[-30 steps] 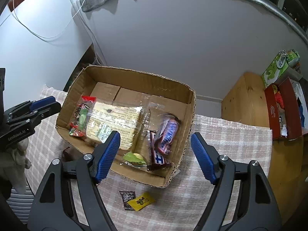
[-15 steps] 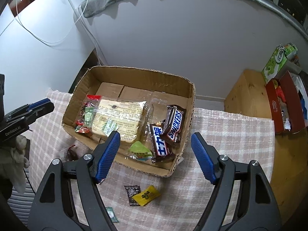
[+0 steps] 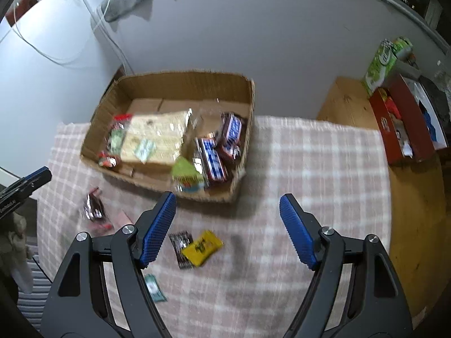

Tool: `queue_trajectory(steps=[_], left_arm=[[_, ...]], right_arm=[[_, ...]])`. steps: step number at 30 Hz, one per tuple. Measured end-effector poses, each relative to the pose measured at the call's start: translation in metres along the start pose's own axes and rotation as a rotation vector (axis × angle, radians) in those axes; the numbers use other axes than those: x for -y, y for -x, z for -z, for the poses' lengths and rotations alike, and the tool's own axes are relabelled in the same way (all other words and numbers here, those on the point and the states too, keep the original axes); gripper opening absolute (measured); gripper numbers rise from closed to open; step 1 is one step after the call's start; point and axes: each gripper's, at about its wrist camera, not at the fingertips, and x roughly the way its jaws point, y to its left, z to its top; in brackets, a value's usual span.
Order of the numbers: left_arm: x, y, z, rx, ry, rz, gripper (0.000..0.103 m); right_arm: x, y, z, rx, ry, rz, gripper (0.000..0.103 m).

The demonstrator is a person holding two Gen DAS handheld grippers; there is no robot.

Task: Organize snacks
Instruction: 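Move the left gripper to the red-wrapped dried fruit bag while the right approaches the yellow candy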

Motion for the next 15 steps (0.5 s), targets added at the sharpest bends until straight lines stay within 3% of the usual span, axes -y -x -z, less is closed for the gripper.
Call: queue_trajectory(steps=[12,15], left_arm=[[-0.003,-0.003,0.033,-0.043,0.051,0.011,0.039],[-0.005,-0.007,0.039,-0.067,0.068,0.027,0.039]], right_arm=[[0.003,-0.034,0.043,-0.149,-0.089,-0.019,0.078],[0.006,-0.044,0.047,-0.178,-0.129,-0.037,0.072]])
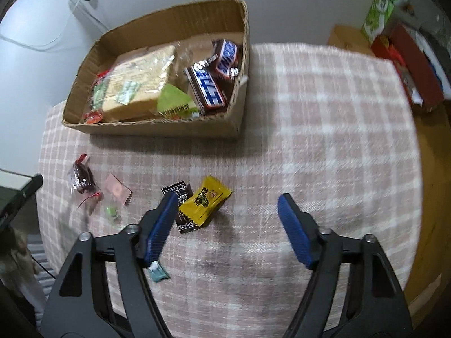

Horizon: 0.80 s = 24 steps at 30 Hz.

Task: Organize snacks
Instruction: 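Move the left gripper to the red-wrapped dried fruit bag while the right approaches the yellow candy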

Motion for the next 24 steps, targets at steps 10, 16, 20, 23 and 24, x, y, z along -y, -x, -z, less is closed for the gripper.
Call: queue_trajectory(steps=[10,16,20,23,24], left_arm=[[-0.008,-0.019,0.011,-0.068,0.073,0.053,0.039],[-0.007,-0.027,0.01,-0.085,0.092,0.071,0.039],[-0.004,-0.031,0.009,-0.094,0.097,0.077,0.039],[-0.002,-0.036,0.006,-0.1,0.098,0.077,0.044],[-0.001,-0.039,0.005,-0.104,0.098,0.075,0.045]], right_arm=[[0.017,-0.03,-0.001,-0.088,-0.173,-0.11,0.056],[0.012,-0.042,-0.005,-0.104,-0.185,-0.109,0.053],[-0.002,-0.048,-0.01,-0.098,-0.136,-0.069,0.051],[-0.015,-0.052,-0.011,-0.102,-0.07,-0.022,0.044],[-0.017,-0.052,-0.011,-0.103,-0.047,-0.008,0.041]])
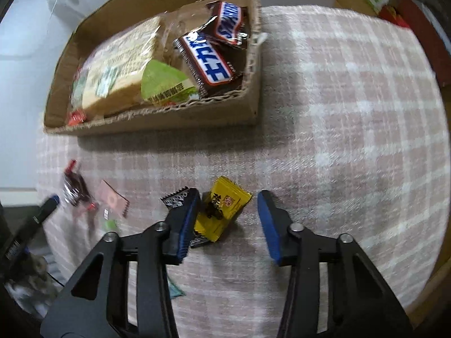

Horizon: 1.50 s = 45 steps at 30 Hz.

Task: Organize snacks
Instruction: 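Move the left gripper to the red-wrapped dried fruit bag while the right approaches the yellow candy, then close the left gripper on the red bag while the right grasps the yellow candy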

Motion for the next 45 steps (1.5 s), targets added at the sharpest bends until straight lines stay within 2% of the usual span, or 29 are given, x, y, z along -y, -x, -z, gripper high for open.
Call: queue_trajectory(steps=[5,12,16,20,24,26,32,37,45], left_arm=[[0.005,-0.013,-0.006,-0.016,-0.017,-0.046,0.045],[0.023,-0.031,-0.01,-0.023,-0.111,-0.158,0.045],[0.021,-0.033,-0.005,-0.01,-0.122,-0.213,0.047],[0.018,-0.034,-0.002,-0.003,-0.123,-0.214,0.047],[0.018,-0.034,0.001,0.0,-0.146,-0.209,0.041],[0.022,-0.036,0.0,-0.001,-0.148,-0.203,0.036],[0.024,-0.036,0.002,0.003,-0.155,-0.201,0.035],[0.024,-0.035,0.001,0.004,-0.16,-0.195,0.034],[0.01,-0.022,0.004,0.016,-0.137,-0.187,0.033]], right_arm=[[-0.003,-0.001,0.002,-0.002,0.061,0.041,0.03],[0.003,0.004,0.005,-0.001,0.073,0.041,0.03],[0.005,0.011,0.012,0.006,0.079,0.036,0.032],[0.002,0.012,0.02,-0.001,0.103,0.04,0.032],[-0.004,0.007,0.023,0.004,0.129,0.056,0.032],[-0.006,0.005,0.022,0.0,0.138,0.062,0.032],[-0.021,-0.002,0.011,-0.009,0.195,0.077,0.032],[-0.053,-0.01,0.02,-0.002,0.313,0.17,0.032],[-0.038,-0.003,0.023,0.018,0.266,0.115,0.02]])
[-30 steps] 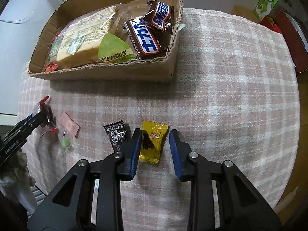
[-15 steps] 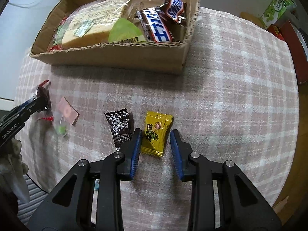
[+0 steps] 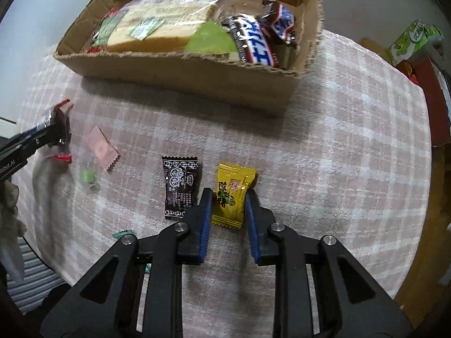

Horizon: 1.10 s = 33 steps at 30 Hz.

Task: Organize snacks
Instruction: 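Close the left gripper on the red bag while the right grasps the yellow candy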

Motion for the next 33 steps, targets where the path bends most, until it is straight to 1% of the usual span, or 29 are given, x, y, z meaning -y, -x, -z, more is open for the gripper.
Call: queue_trajectory(steps=[2,4,6,8,11,12,13,14,15,19,20,22,25,29,33], left_arm=[[-0.001,0.004,0.001,0.006,0.002,0.008,0.033],[-0.001,0.01,0.002,0.013,0.0,0.016,0.033],[0.001,0.013,0.003,0.017,-0.01,0.022,0.033],[0.003,0.012,0.004,0.013,-0.026,0.016,0.033],[0.003,0.008,0.006,0.007,-0.025,0.01,0.033],[0.003,0.008,0.007,0.006,-0.023,0.01,0.033],[0.003,0.008,0.007,0.005,-0.023,0.008,0.033],[0.003,0.008,0.008,0.005,-0.023,0.006,0.033],[0.002,0.008,0.008,0.005,-0.022,0.005,0.033],[0.0,0.009,0.01,0.007,-0.016,0.002,0.033],[-0.001,0.009,0.01,0.008,-0.016,0.001,0.033],[-0.002,0.01,0.011,0.009,-0.017,0.002,0.033],[-0.002,0.012,0.011,0.014,-0.017,0.004,0.033],[-0.003,0.016,0.011,0.022,-0.014,0.007,0.033],[-0.001,0.017,0.012,0.024,-0.017,0.007,0.033]], right_arm=[[0.006,0.006,0.001,0.013,-0.013,-0.01,0.015],[0.011,0.013,0.004,0.022,-0.02,-0.025,0.012],[0.012,0.017,0.006,0.025,-0.018,-0.031,0.012],[0.023,0.019,0.006,0.019,-0.004,-0.059,0.012],[0.019,0.012,0.005,0.012,-0.011,-0.062,0.013],[0.019,0.012,0.007,0.008,-0.016,-0.074,0.017],[0.018,0.01,0.005,0.003,-0.021,-0.089,0.027],[0.02,0.006,0.003,0.002,-0.02,-0.089,0.031],[0.017,0.003,0.003,0.003,-0.014,-0.078,0.032],[0.009,-0.006,-0.001,-0.004,0.023,-0.042,0.032],[0.006,-0.006,-0.003,-0.005,0.035,-0.034,0.032],[0.004,-0.007,-0.004,-0.005,0.05,-0.006,0.022],[0.003,-0.005,-0.003,-0.013,0.059,-0.02,0.02],[0.008,-0.001,0.003,0.003,0.061,-0.034,0.016],[0.01,0.003,0.011,0.013,0.048,-0.05,0.015]])
